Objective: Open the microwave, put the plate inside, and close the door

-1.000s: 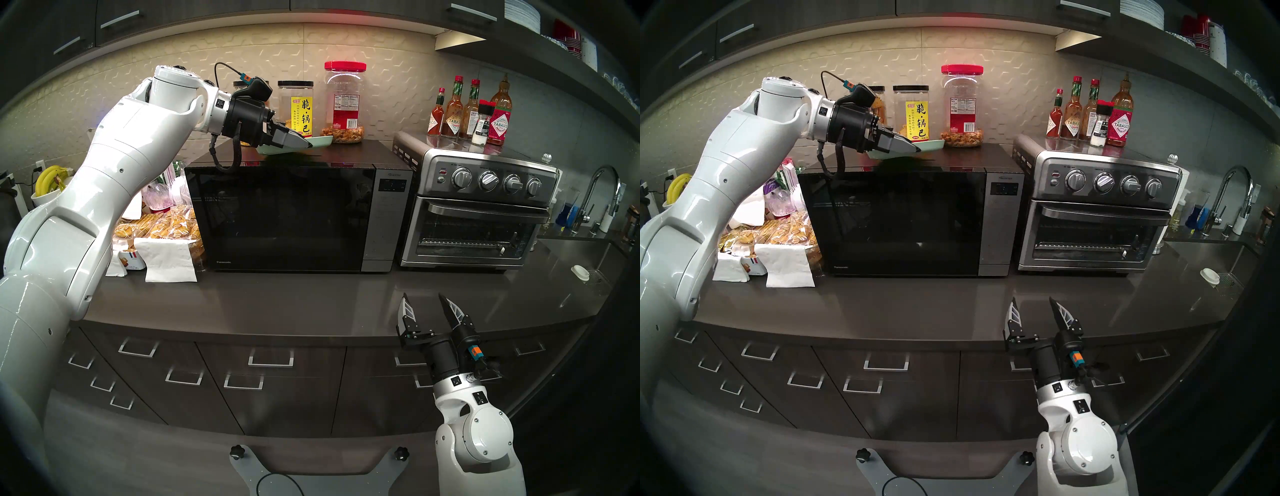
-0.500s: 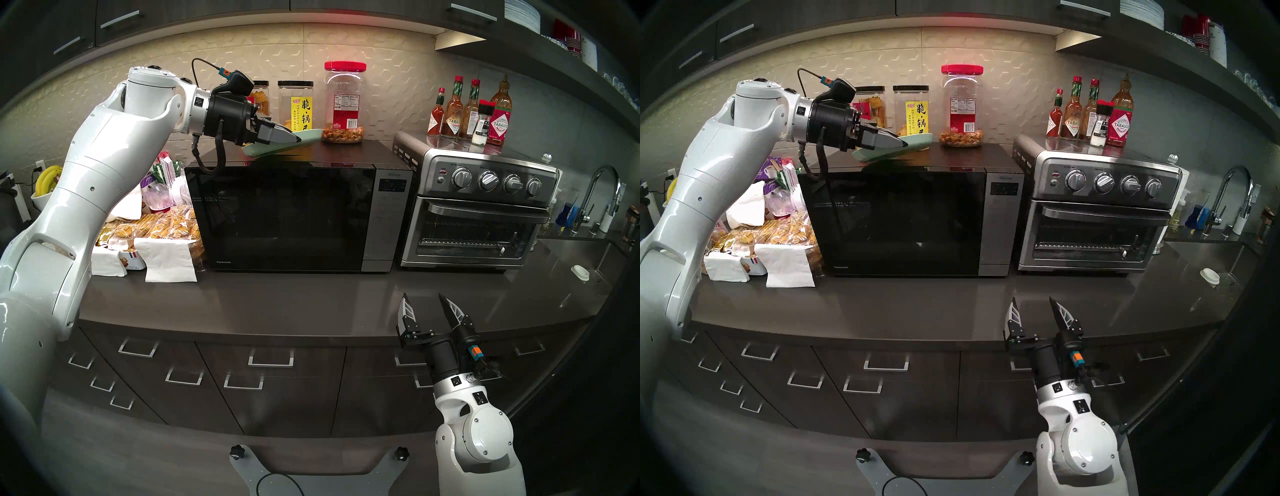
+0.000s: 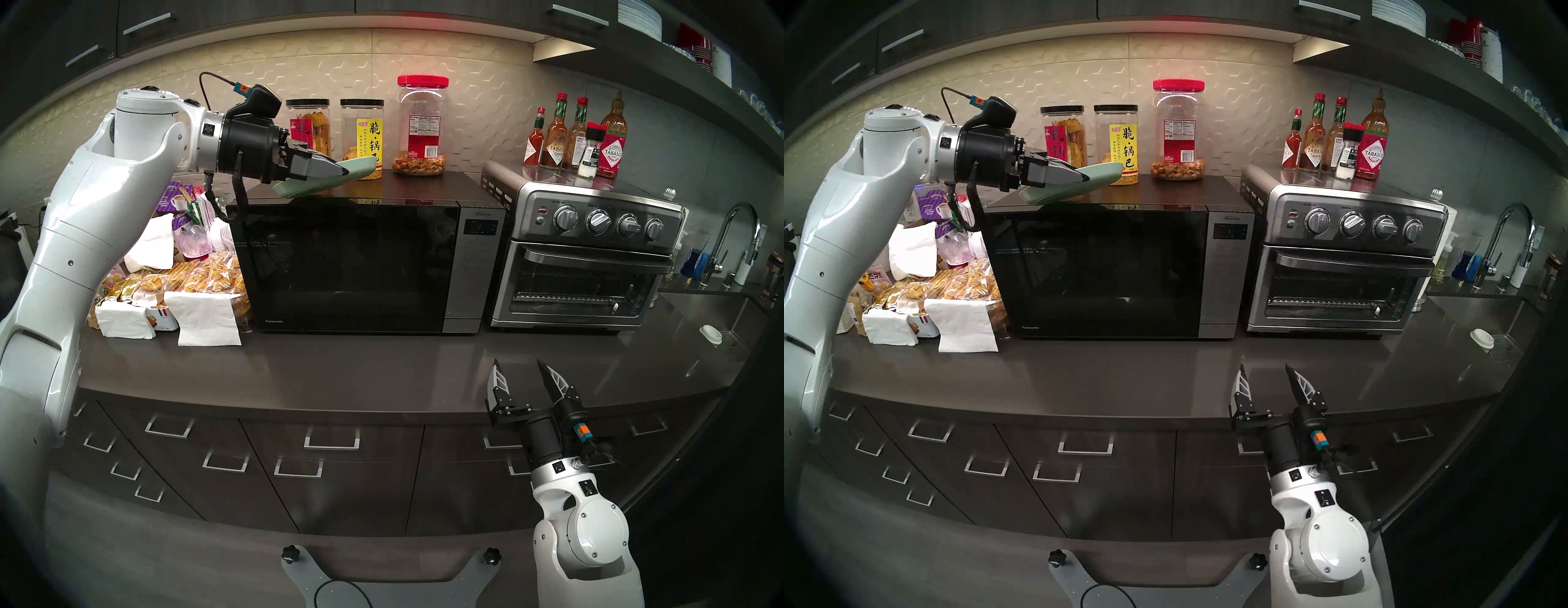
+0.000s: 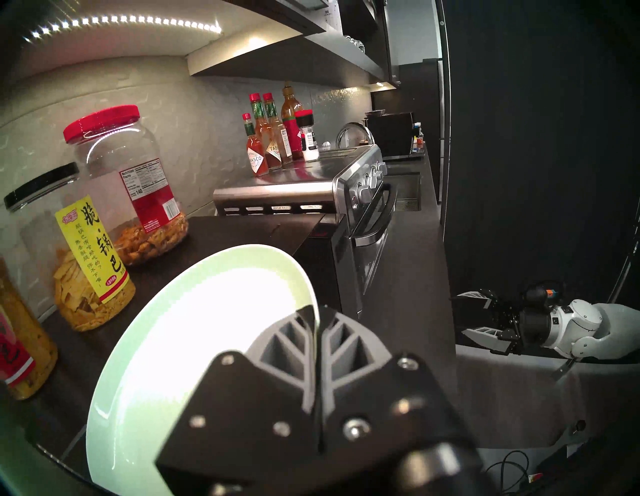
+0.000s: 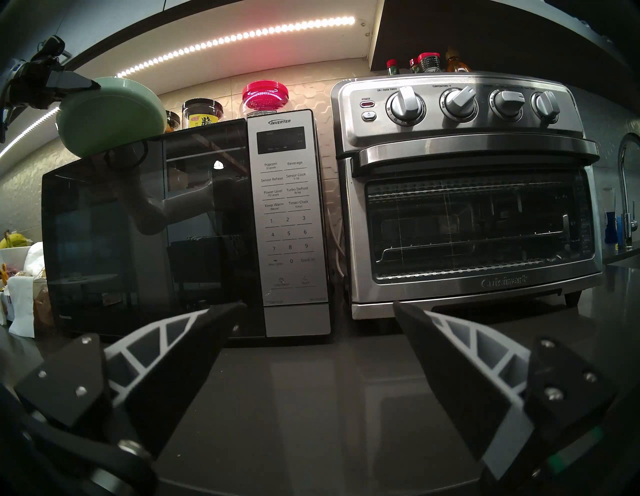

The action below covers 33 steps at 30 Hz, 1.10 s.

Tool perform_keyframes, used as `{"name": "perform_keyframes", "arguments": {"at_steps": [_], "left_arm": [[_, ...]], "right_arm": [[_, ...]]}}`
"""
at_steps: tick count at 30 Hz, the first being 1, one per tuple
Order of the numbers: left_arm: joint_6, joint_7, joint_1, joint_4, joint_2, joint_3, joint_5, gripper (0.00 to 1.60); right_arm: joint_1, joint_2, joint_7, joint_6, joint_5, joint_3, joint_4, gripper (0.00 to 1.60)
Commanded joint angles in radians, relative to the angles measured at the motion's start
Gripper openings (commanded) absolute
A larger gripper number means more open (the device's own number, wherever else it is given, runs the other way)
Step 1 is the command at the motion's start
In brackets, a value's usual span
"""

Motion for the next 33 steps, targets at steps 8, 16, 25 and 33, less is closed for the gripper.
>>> {"name": "perform_keyframes", "arguments": {"at_steps": [8, 16, 25, 33], "left_arm": [[0.035, 0.044, 0.159, -0.16, 0.139, -0.146, -0.077, 0.0], [0.065, 0.063, 0.271, -0.247, 0.212, -0.234, -0.121, 0.0], [0.091, 0.087, 0.372, -0.352, 0.252, -0.349, -0.188, 0.0], [0.108, 0.1, 0.472, -0.407, 0.296, -0.464, -0.23, 0.0]], "right_arm": [[0.003, 0.002, 0.002, -0.004, 0.0, 0.001, -0.024, 1.6], [0.003, 0.002, 0.002, -0.004, 0.0, 0.001, -0.024, 1.6], [0.003, 0.002, 0.002, -0.004, 0.0, 0.001, -0.024, 1.6], [0.003, 0.002, 0.002, -0.004, 0.0, 0.001, -0.024, 1.6]]}}
